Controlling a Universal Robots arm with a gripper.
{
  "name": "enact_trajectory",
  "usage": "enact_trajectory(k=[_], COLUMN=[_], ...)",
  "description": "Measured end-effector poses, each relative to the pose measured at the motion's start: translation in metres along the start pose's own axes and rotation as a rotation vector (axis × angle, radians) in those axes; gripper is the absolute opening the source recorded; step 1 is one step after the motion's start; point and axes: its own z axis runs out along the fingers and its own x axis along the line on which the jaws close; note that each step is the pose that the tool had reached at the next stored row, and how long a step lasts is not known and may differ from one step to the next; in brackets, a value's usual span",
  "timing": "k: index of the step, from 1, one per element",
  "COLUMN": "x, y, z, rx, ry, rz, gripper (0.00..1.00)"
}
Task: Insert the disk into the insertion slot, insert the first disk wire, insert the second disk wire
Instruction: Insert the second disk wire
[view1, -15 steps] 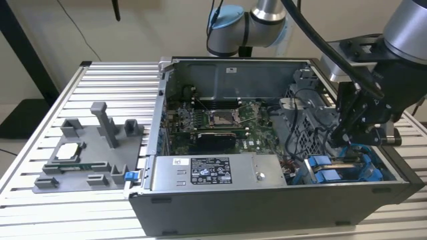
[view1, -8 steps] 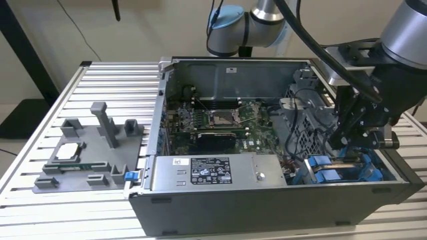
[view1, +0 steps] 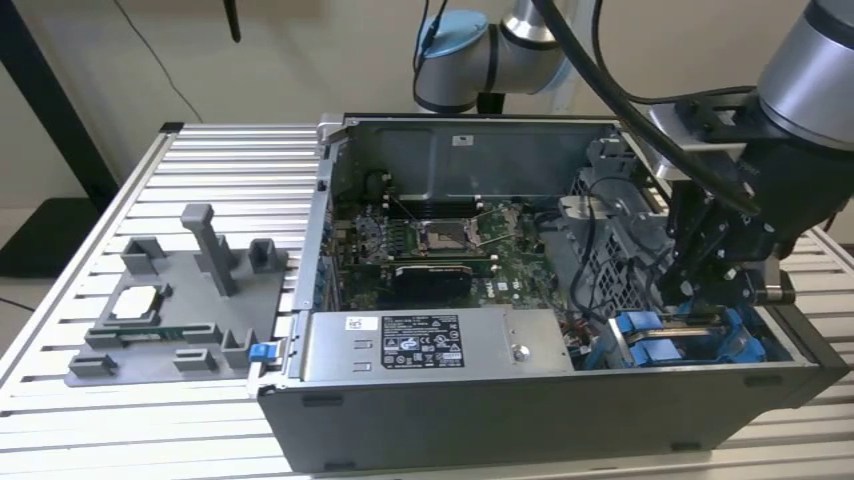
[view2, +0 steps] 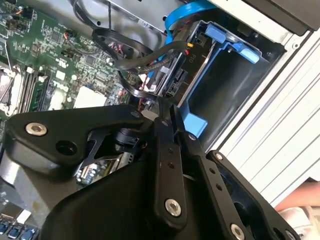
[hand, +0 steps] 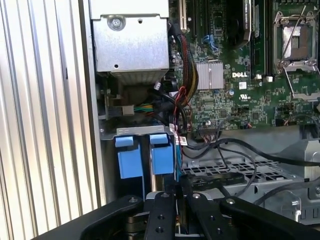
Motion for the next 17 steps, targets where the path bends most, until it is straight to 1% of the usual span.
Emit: enact_trajectory(k=[2,4,12,17], x=[0.0002,0.0002,0.0002,0.0003], y=[-0.0003,-0.0012,-0.0088,-0.0094], z=[0.0019,0.0034,0.0091,0.0103], rx=[-0.0002,-0.0003,-0.0006,-0.0006], ry=[0.0018,0.0019,0.0021,0.0021], rz=[0.000,0.000,0.000,0.000], gripper=[0.00,0.00,0.00,0.00])
